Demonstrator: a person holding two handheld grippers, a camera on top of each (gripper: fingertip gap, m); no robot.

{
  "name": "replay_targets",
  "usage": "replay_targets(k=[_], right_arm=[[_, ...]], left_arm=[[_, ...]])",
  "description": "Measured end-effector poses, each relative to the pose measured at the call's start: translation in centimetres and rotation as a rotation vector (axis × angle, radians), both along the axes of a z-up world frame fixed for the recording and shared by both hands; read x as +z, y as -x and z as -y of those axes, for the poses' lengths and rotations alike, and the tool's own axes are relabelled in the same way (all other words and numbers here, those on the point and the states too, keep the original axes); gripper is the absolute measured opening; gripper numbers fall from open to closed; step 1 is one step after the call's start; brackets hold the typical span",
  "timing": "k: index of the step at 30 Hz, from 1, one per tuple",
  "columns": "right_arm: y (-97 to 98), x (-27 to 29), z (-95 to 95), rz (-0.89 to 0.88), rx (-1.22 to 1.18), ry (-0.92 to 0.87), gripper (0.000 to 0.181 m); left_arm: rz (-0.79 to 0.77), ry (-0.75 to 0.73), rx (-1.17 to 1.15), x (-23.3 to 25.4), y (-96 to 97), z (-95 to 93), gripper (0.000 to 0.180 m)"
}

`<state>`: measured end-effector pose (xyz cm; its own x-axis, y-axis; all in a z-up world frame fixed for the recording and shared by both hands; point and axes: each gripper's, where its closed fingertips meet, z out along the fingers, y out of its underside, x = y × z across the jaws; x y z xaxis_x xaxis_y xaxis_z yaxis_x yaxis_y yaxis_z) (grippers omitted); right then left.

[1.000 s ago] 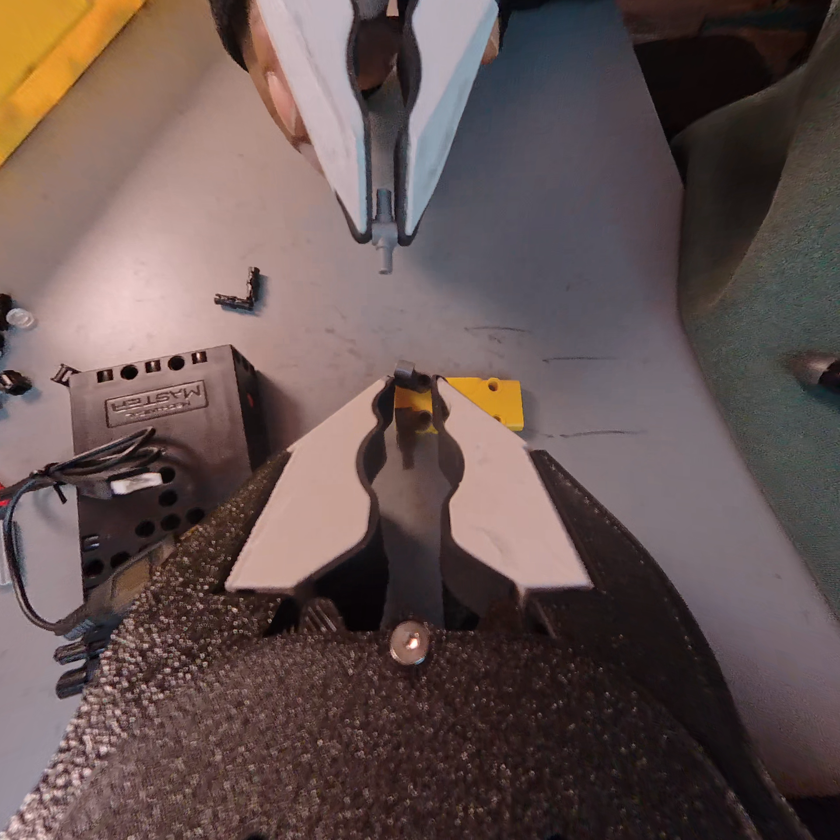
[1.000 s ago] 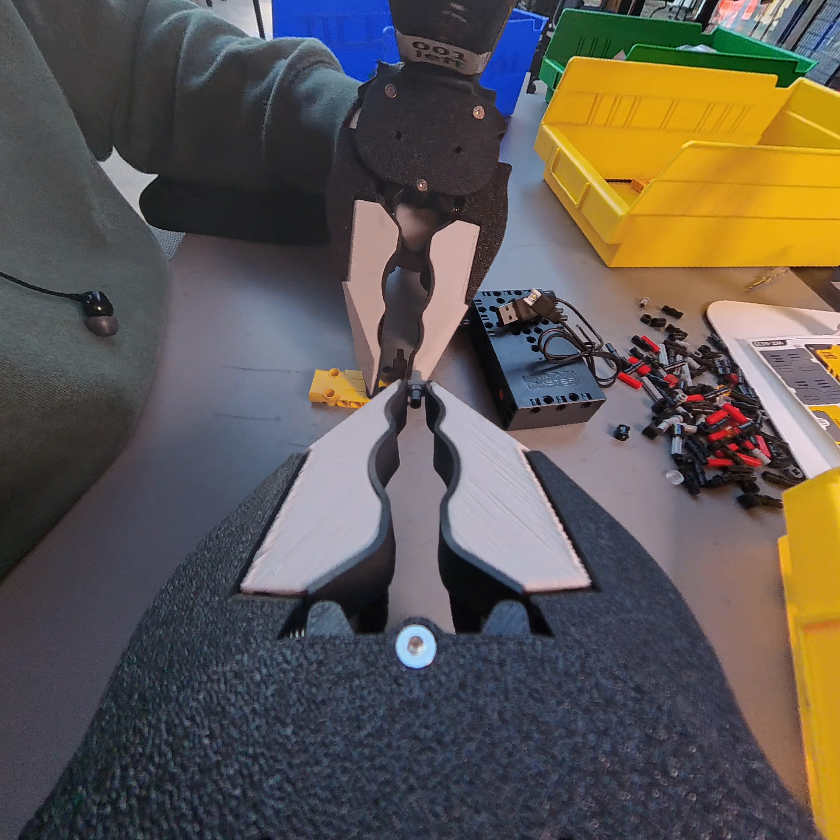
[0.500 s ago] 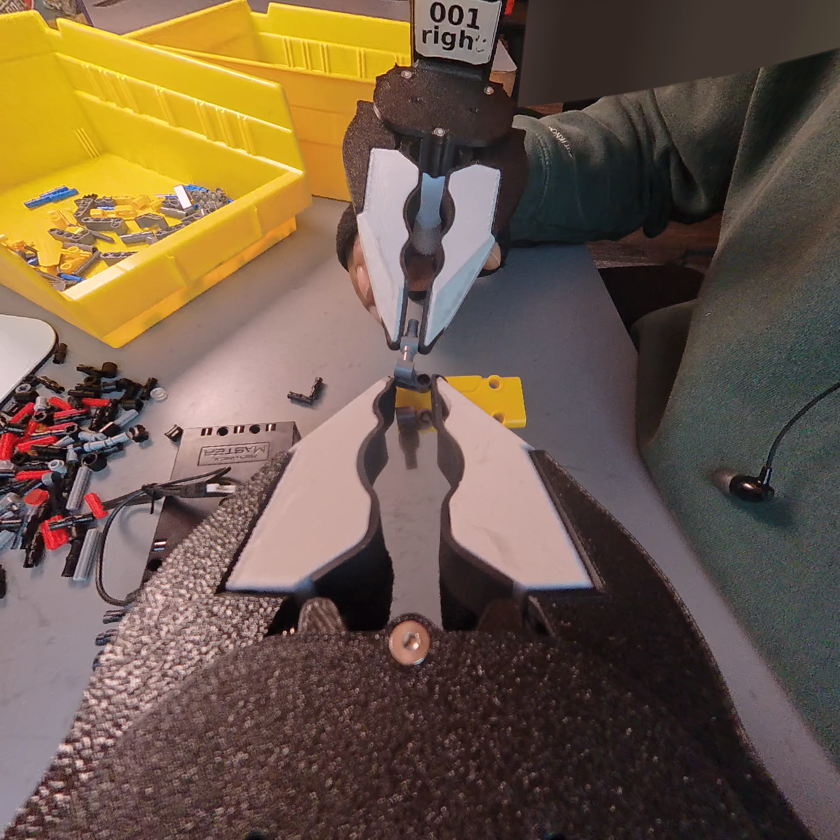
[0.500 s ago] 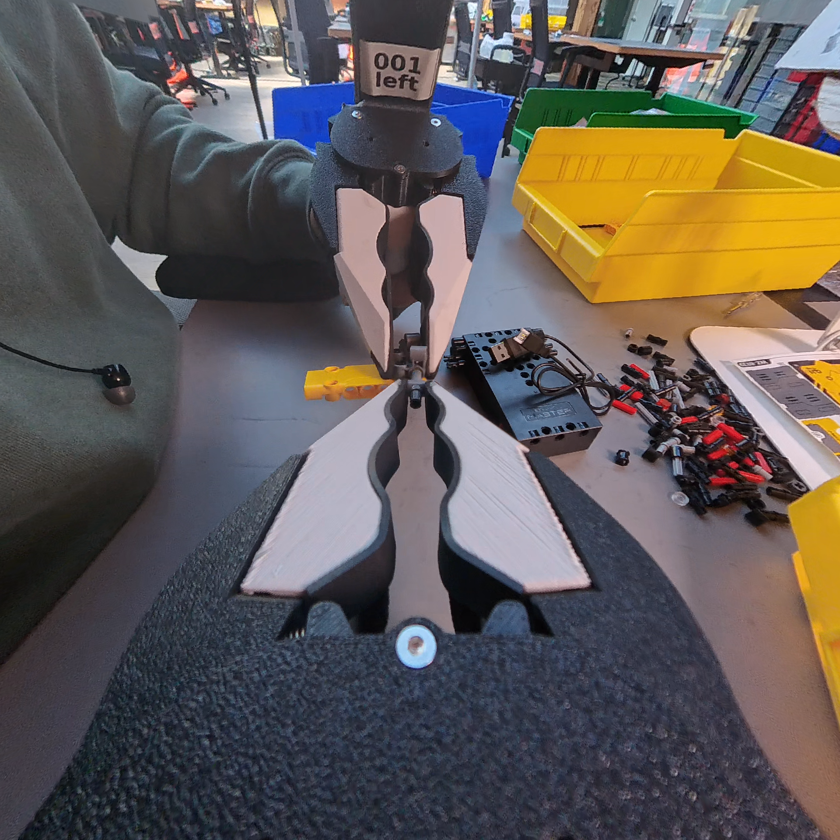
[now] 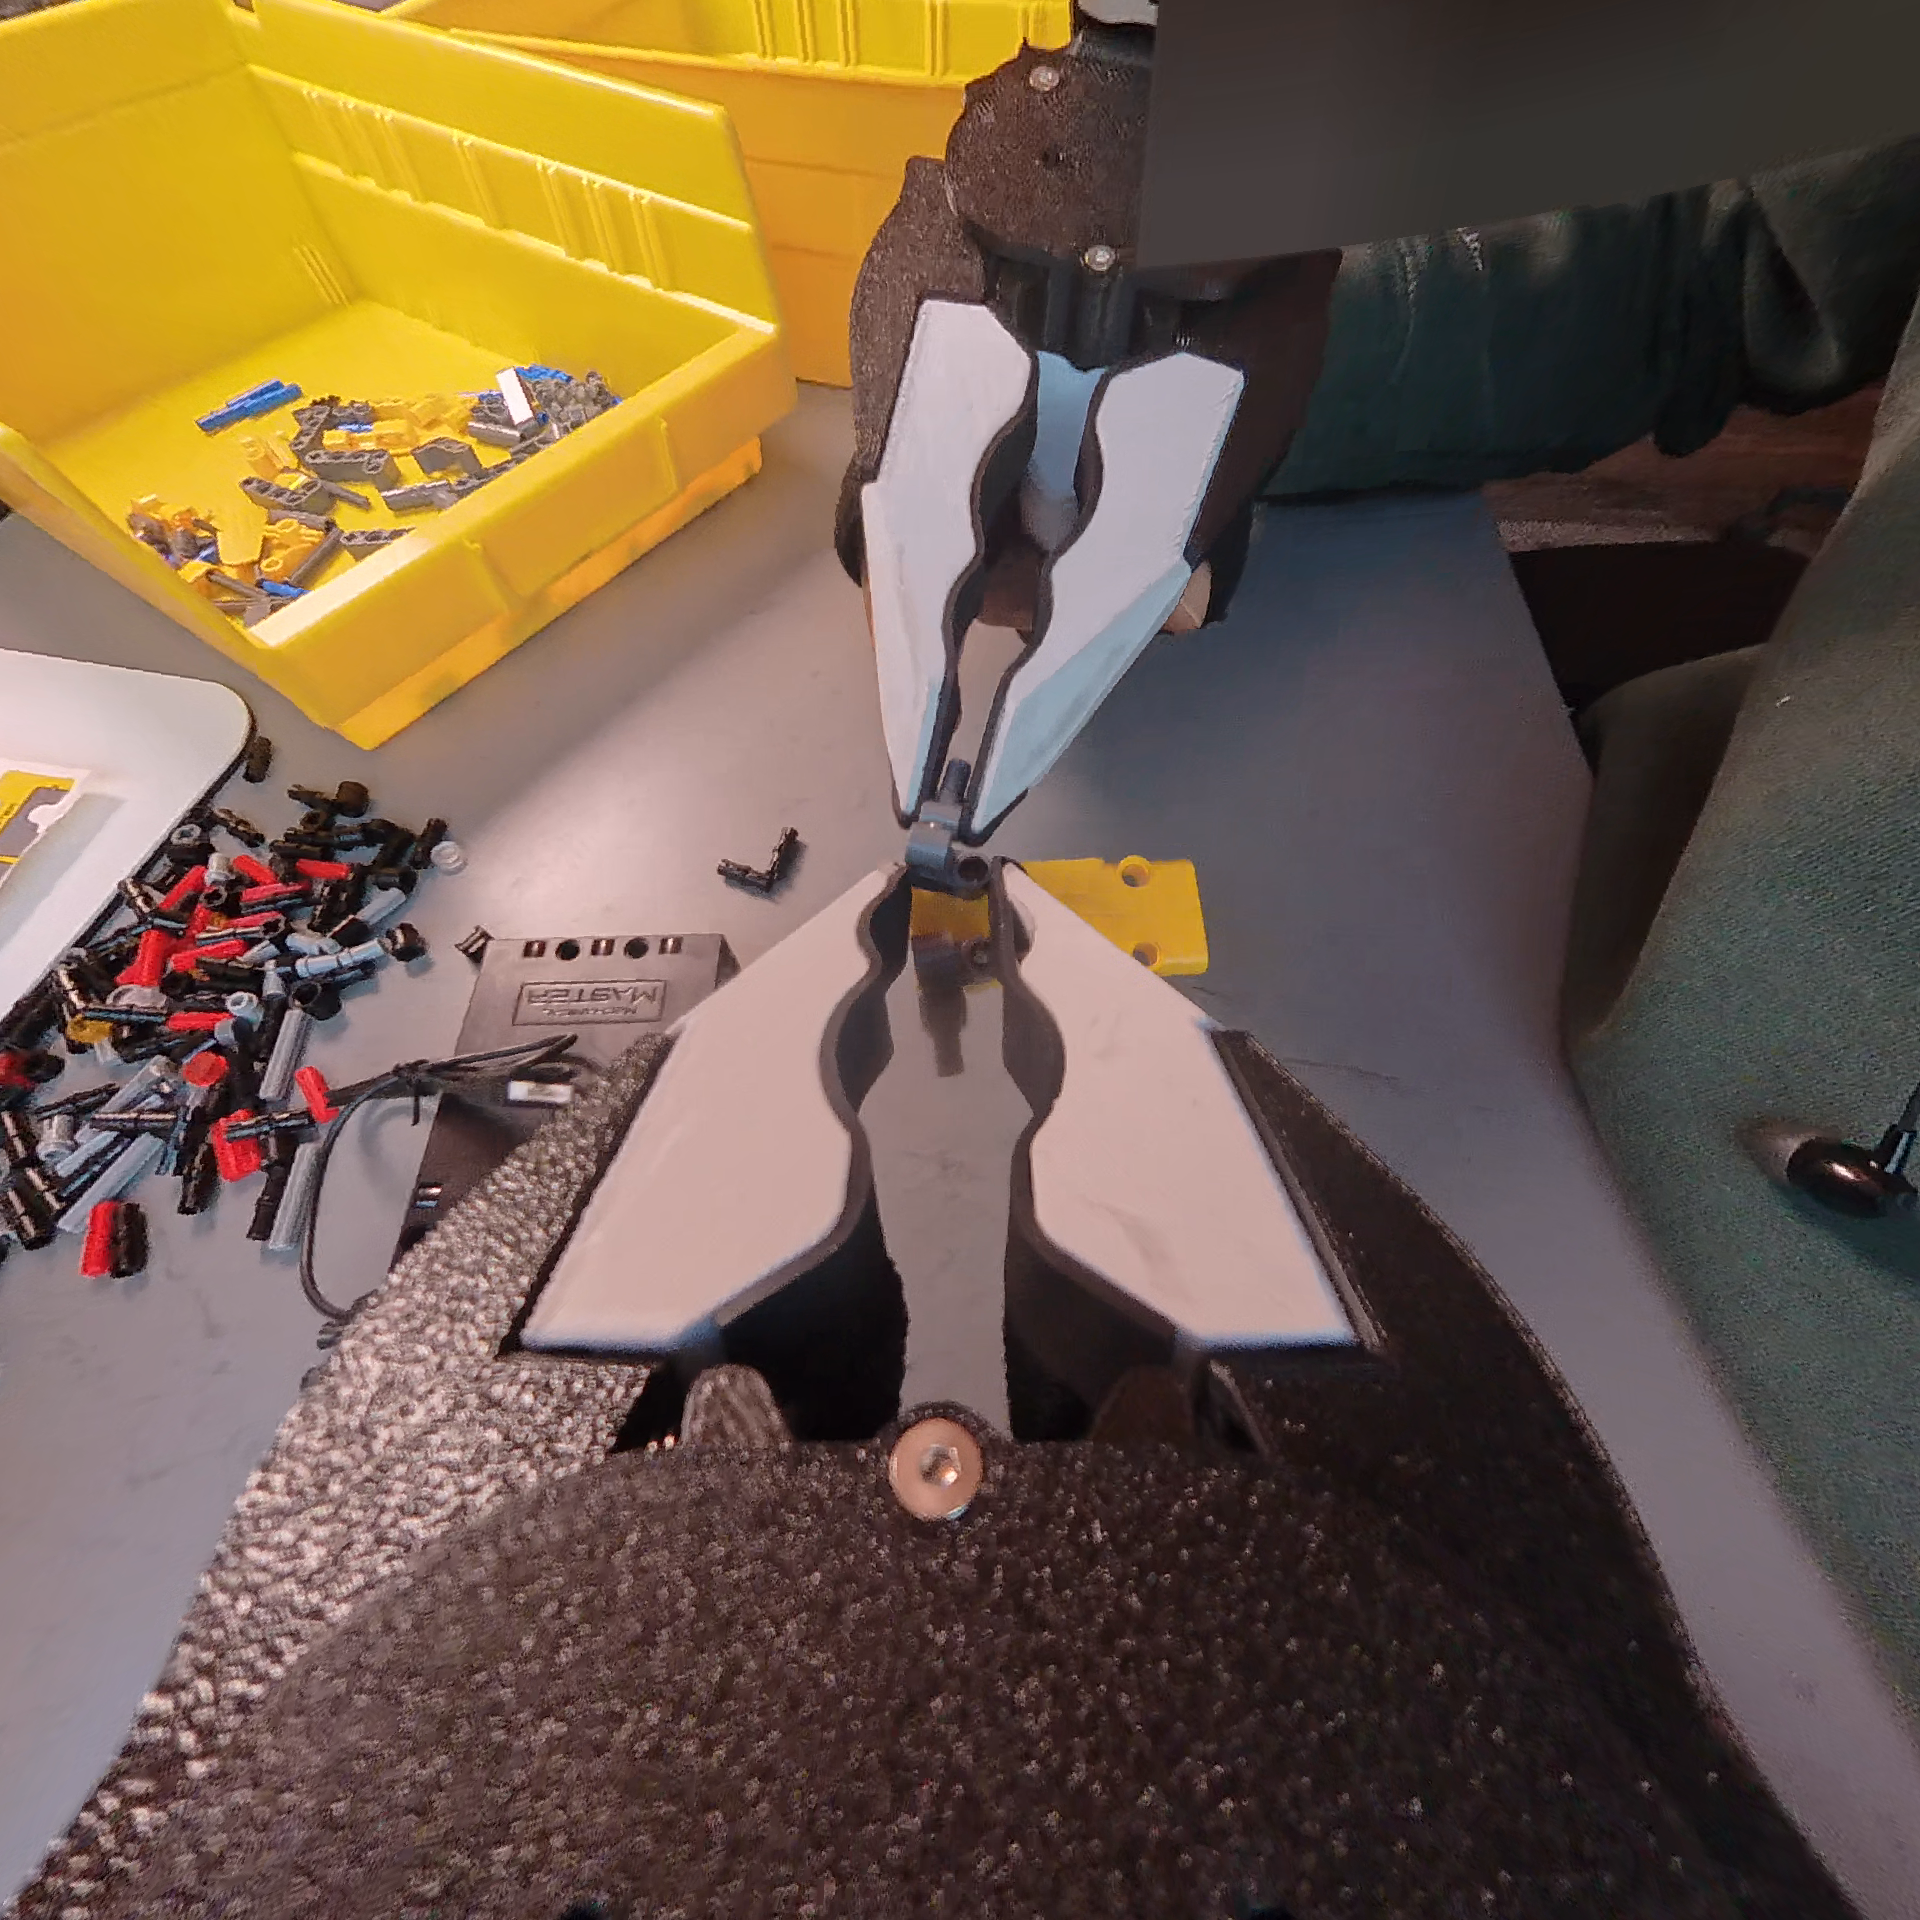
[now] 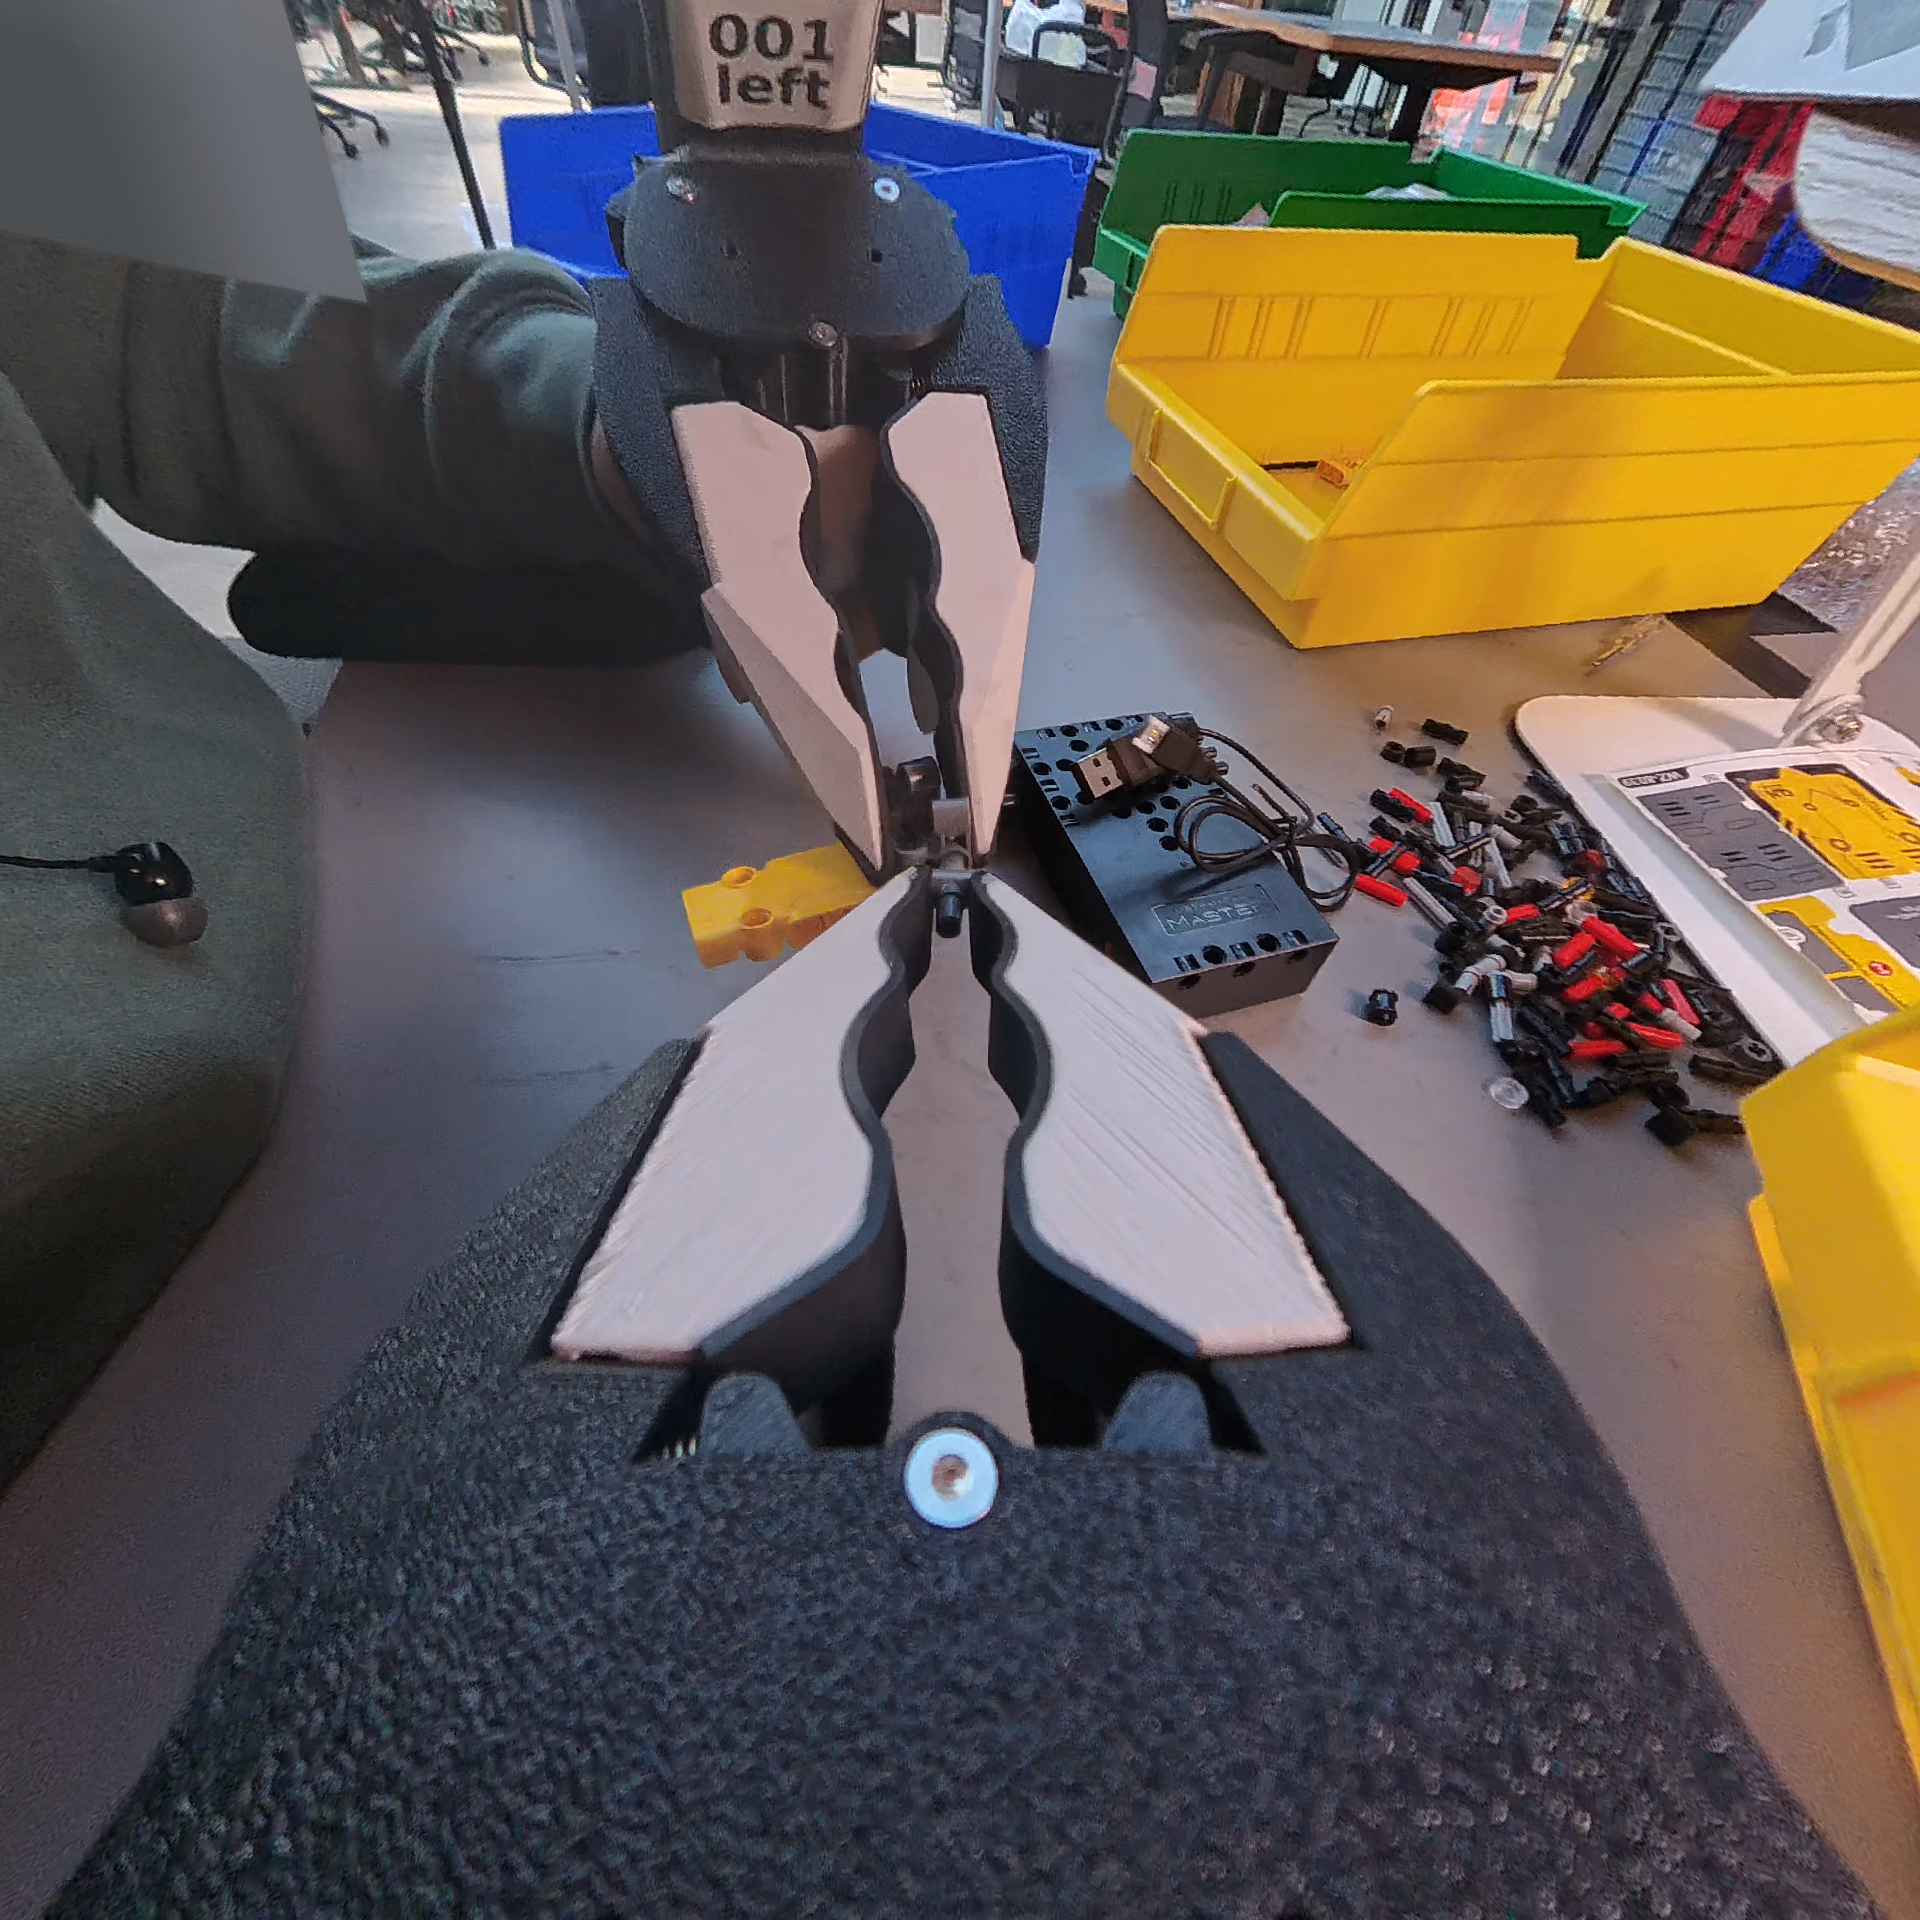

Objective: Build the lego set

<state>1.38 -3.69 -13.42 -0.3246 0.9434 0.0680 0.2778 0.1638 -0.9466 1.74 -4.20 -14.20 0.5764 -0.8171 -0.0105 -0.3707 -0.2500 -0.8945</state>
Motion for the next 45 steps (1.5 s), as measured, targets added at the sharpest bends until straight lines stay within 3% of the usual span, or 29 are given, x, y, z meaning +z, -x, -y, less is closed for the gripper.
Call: replay_targets(k=[3, 14, 21, 34, 39, 45], right_arm=[[0.2, -0.8, 0.0, 0.036, -0.018, -0.087, 0.004], [-0.1, -1.2, 1.1, 0.066, 0.069, -0.054, 0.005], [-0.3, -2.6, 1.8, 0.135, 0.110, -0.124, 0.005], [-0.3, -3.1, 1.4, 0.157, 0.117, -0.149, 0.004], [-0.5, -4.4, 1.2, 0.224, 0.115, -0.211, 0.004], [-0.7, -4.9, 1.6, 0.262, 0.155, -0.212, 0.004]], left_arm=[[-0.059, 0.002, 0.011, -0.8, -0.1, 0.0, 0.014], [-0.076, 0.004, -0.055, -1.2, -0.5, 0.9, 0.014], [-0.212, 0.002, -0.079, -2.5, -0.5, 1.4, 0.014], [-0.184, 0.078, -0.077, -3.2, -0.1, 1.4, 0.015], [-0.211, 0.178, -0.052, -4.4, 1.3, 1.9, 0.030], [-0.251, 0.229, -0.093, -5.7, 1.1, 2.9, 0.014]])
